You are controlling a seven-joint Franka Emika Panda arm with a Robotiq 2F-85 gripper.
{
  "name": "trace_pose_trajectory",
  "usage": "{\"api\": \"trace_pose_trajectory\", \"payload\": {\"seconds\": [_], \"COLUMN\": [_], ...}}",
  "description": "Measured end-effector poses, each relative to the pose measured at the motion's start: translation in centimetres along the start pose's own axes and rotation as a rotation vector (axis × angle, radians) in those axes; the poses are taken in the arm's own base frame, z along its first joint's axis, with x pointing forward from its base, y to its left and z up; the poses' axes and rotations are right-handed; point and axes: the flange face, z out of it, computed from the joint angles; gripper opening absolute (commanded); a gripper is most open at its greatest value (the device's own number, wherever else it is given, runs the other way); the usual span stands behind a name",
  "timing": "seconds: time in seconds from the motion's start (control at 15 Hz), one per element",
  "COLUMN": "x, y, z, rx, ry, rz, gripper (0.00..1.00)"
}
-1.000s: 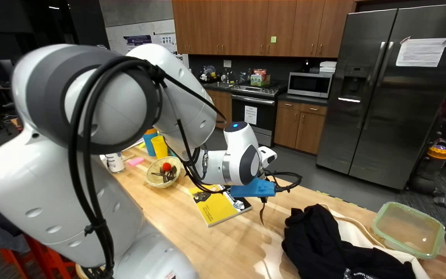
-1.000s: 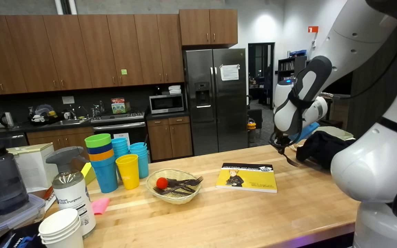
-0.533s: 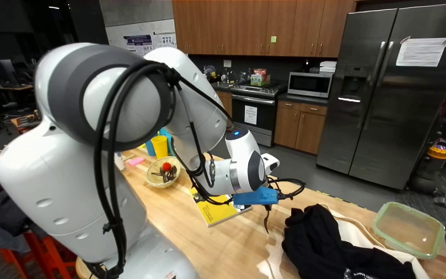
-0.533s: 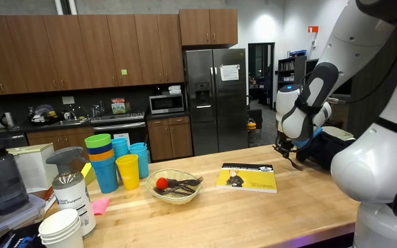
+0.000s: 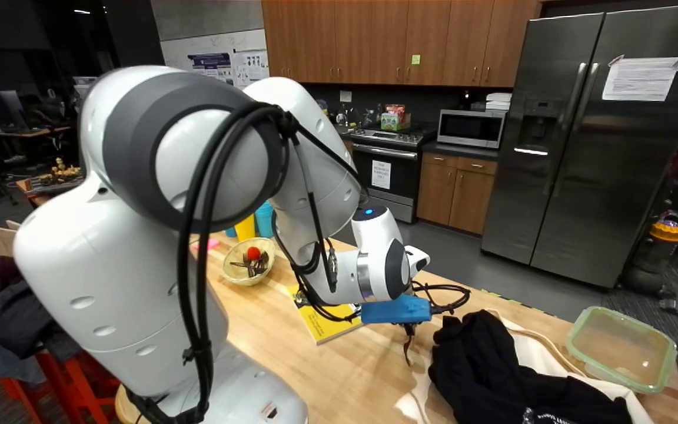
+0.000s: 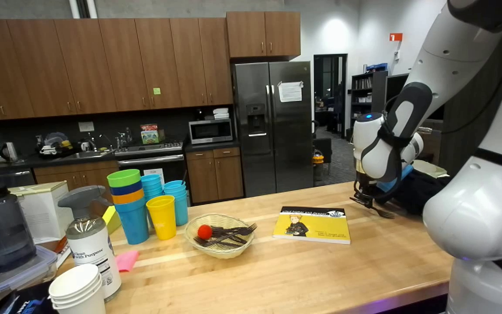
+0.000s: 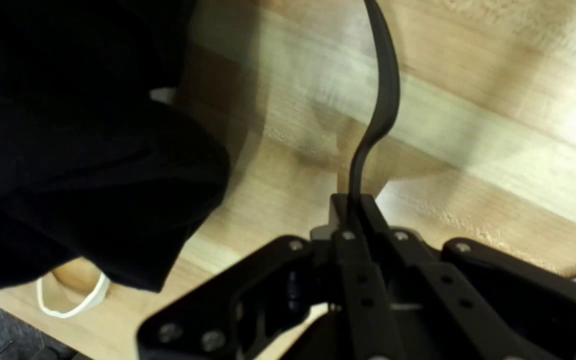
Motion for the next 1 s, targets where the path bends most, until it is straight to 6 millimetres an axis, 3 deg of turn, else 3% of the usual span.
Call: {"api": "trace_pose_trajectory", "payload": {"seconds": [0.4, 1.0], "x": [-0.2, -3.3], "y": [1.0, 1.8], "z": [0.5, 0.0], "rx": [0.106, 0.284], "ry": [-0.024, -0.125], "rz": [-0.128, -0.301], "gripper": [0.01, 0.01]}}
